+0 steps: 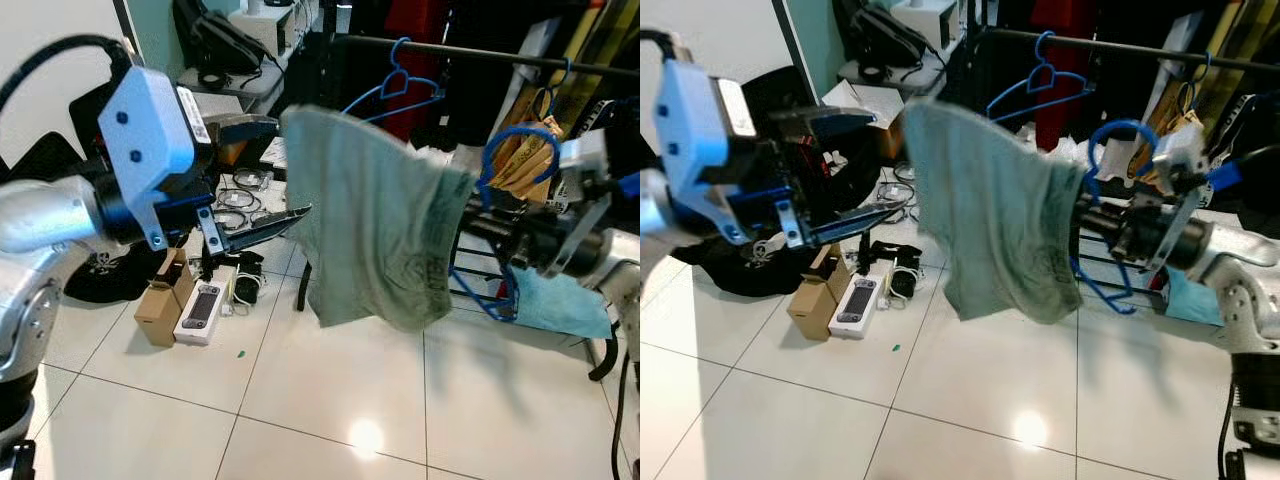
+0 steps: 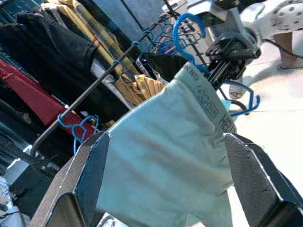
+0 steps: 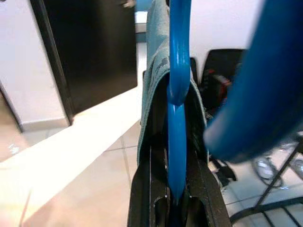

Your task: Hang hanger

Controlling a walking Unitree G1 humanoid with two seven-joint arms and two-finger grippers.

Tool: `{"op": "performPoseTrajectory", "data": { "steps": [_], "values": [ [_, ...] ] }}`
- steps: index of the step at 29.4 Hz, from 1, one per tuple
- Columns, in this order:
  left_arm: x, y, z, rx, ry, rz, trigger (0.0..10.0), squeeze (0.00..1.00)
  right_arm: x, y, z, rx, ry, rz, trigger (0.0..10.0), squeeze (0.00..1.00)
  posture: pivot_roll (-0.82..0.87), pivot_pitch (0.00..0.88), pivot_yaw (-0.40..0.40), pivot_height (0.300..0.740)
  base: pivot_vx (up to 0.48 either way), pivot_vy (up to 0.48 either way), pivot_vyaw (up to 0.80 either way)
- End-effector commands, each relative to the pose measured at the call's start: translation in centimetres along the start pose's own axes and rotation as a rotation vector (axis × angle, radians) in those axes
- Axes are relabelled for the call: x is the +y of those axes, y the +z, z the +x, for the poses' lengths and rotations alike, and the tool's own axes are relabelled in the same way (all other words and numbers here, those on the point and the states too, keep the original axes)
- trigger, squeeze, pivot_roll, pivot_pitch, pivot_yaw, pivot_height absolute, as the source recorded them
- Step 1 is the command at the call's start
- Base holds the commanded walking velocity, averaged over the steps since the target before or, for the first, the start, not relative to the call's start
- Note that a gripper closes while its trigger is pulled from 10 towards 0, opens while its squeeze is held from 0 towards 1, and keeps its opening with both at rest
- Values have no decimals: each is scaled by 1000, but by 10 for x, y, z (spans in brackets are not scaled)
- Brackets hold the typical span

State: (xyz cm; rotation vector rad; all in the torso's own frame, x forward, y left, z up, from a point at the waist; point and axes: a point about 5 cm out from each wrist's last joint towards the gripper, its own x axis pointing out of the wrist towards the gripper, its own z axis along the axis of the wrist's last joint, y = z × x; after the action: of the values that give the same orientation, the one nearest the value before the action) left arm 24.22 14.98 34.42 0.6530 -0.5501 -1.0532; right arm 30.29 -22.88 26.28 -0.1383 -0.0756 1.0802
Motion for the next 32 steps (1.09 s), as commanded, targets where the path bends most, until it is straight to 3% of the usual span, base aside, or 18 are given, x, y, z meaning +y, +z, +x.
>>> {"op": "performPoseTrajectory", "data": {
  "steps": [1, 3, 6, 11, 16, 25, 31, 32],
  "values": [
    [-1, 5, 3, 8, -81, 36, 10000, 0, 10, -1, 12, 31, 98, -28, 10000, 0, 6, 40, -11, 740, 0, 0, 0],
    [-1, 5, 3, 8, -81, 36, 10000, 0, 10, -1, 12, 31, 98, -28, 10000, 0, 6, 40, -11, 740, 0, 0, 0],
    [-7, 4, 12, 21, -185, 0, 10000, 0, 25, -7, 29, 75, 221, -48, 10000, 0, 8, 40, -5, 740, 0, 0, 0],
    [-12, 4, 23, 26, -281, -16, 10000, 0, 34, -13, 41, 126, 312, -85, 10000, 0, 11, 38, 4, 740, 0, 0, 0],
    [-12, 2, 25, 52, -308, -4, 10000, 0, 35, -15, 44, 145, 323, -97, 10000, 0, 14, 37, 7, 740, 0, 0, 0],
    [-22, -17, 28, 207, -453, 9, 10000, 0, 46, -28, 62, 198, 368, -132, 10000, 0, 24, 36, 16, 740, 0, 0, 0],
    [-24, -25, 28, 247, -466, 20, 10000, 0, 50, -28, 66, 196, 387, -138, 10000, 0, 24, 35, 16, 740, 0, 0, 0],
    [-24, -30, 28, 270, -463, 24, 5961, 0, 51, -28, 67, 195, 389, -140, 10000, 0, 23, 35, 16, 740, 0, 0, 0]
  ]
}}
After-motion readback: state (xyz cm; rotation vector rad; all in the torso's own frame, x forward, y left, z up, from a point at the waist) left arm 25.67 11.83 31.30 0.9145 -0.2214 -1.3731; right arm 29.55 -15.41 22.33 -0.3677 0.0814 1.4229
